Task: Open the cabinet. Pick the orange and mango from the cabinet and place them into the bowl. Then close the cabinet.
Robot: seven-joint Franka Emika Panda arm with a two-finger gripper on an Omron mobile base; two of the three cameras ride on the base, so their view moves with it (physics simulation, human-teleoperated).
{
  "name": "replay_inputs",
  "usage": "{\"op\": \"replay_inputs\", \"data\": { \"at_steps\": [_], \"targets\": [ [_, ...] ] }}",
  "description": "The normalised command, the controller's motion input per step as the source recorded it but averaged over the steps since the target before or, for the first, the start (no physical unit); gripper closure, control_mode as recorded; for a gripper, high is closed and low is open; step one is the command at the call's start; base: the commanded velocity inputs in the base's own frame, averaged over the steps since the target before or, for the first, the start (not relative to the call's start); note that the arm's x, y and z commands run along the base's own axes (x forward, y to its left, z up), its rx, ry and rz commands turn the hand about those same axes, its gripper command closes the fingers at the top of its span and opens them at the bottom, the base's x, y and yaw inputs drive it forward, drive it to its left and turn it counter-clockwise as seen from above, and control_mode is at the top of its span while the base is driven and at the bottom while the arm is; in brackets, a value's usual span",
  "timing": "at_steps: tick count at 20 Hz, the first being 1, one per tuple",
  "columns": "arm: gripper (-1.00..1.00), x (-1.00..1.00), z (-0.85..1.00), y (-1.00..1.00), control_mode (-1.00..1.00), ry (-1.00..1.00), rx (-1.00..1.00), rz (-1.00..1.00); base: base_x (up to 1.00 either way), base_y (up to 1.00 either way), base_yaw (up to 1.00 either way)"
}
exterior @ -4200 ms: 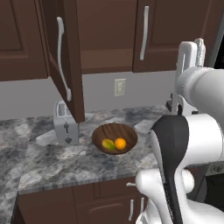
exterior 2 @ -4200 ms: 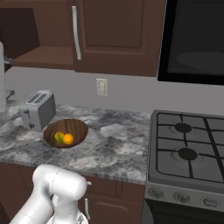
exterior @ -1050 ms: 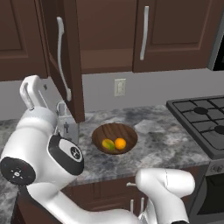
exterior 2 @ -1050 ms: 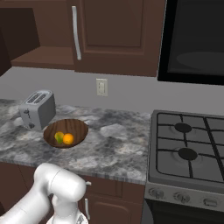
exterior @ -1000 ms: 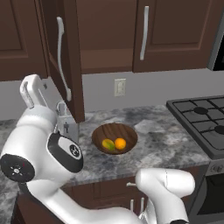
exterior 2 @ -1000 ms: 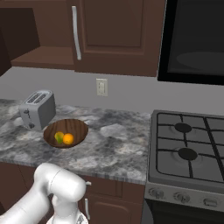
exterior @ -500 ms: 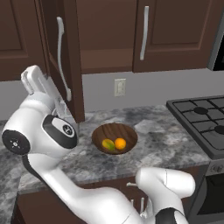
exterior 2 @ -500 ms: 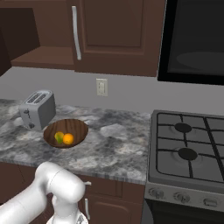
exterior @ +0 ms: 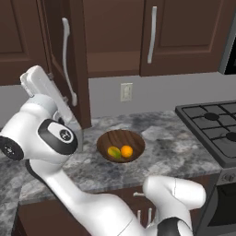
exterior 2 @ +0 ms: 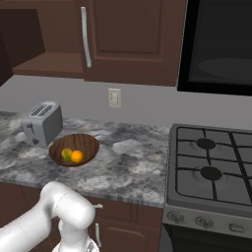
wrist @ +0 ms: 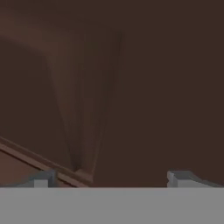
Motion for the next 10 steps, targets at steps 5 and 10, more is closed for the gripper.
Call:
{"op": "replay_inputs", "data": {
  "at_steps": [5, 10],
  "targets": [
    [-1.0, 0.0, 0.0, -0.18, -1.0, -0.03, 0.0, -0.13, 0.0, 0.0, 0.0],
    [-1.0, 0.0, 0.0, -0.31, -1.0, 0.0, 0.0, -0.12, 0.0, 0.0, 0.0]
  ]
}}
